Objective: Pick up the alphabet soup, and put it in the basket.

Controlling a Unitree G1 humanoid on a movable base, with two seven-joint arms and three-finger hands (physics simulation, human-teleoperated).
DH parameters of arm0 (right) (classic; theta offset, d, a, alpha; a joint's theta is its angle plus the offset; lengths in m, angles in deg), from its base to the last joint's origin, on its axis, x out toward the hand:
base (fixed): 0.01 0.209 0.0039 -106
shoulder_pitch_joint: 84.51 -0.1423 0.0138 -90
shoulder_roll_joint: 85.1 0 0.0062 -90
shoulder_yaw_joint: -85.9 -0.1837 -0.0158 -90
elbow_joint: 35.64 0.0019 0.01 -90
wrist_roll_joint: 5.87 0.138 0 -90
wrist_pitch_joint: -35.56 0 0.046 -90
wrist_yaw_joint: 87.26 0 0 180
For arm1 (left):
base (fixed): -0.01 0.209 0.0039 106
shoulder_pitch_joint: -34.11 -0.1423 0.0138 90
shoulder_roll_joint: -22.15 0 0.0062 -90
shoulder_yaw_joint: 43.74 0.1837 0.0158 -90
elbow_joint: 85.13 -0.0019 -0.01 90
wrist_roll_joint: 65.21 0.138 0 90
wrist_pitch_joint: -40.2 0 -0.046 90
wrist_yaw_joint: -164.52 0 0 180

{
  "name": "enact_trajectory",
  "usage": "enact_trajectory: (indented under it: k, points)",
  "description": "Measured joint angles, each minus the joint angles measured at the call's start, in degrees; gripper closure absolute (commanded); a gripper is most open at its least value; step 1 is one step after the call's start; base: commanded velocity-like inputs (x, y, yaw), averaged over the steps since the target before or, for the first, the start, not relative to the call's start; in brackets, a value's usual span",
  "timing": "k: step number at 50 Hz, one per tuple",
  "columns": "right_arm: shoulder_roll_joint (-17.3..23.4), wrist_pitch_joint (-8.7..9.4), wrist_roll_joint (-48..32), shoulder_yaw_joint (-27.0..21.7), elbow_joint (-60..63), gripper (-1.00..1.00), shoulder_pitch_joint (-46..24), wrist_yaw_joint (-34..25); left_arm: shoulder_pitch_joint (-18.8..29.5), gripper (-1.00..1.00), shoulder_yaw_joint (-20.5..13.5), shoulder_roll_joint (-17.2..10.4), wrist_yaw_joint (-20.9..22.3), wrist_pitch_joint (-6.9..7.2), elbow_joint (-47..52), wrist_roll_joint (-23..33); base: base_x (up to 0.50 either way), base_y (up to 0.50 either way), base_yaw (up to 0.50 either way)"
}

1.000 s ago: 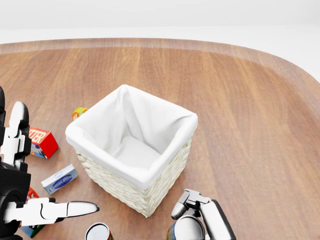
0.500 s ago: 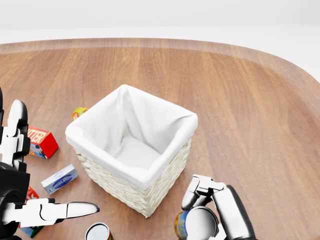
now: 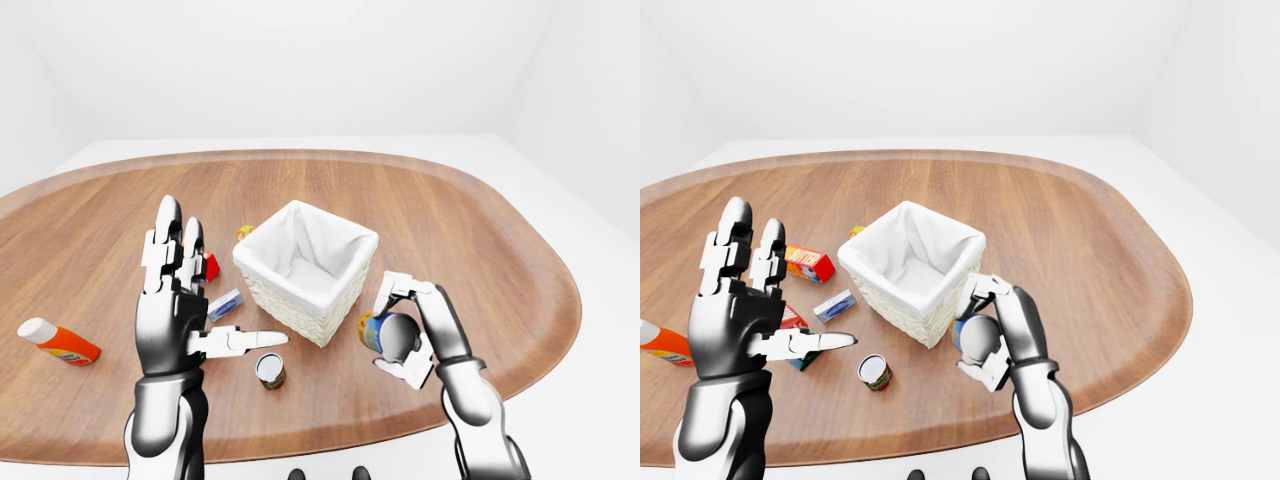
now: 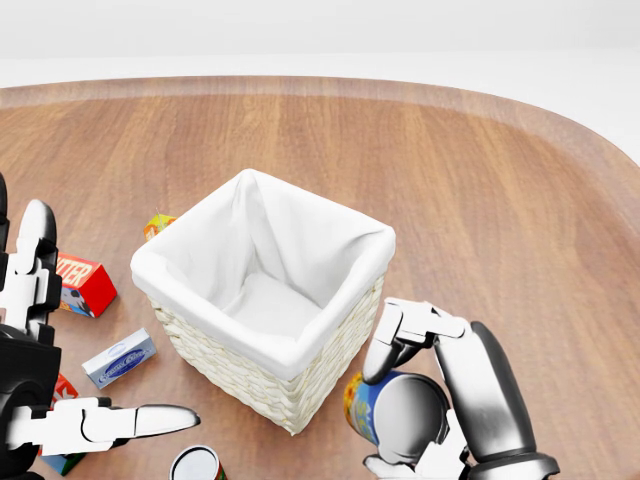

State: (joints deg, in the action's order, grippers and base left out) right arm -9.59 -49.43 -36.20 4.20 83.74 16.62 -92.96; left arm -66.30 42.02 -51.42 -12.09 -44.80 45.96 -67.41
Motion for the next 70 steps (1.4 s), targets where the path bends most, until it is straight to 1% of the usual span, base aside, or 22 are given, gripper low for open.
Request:
enact_trajectory:
  k: [15,28,49,70]
  points:
    - [-0.78,0.0,-3.89,0.75,5.66,1.0,-4.57,-2.13,0.05,-1.0,0.11,-0.02,-0.02,0.0,-0.03,0.08,0.0,0.0,0.0]
    - [-1.78,0.0,-7.79,1.36,6.23,1.0,-10.42,-4.46,0.06,-1.0,0.23,-0.02,-0.11,0.0,0.26,0.14,0.0,0.0,0.0]
    - [-3.82,0.0,-11.63,0.34,-2.2,1.0,-24.67,-7.86,0.09,-1.0,0.08,-0.03,-0.05,0.0,0.08,0.22,0.0,0.0,0.0]
    - [-4.74,0.0,-10.67,-1.25,-16.95,1.0,-38.73,-8.23,0.18,-1.0,0.15,-0.05,-0.04,0.0,-0.06,0.3,0.0,0.0,0.0]
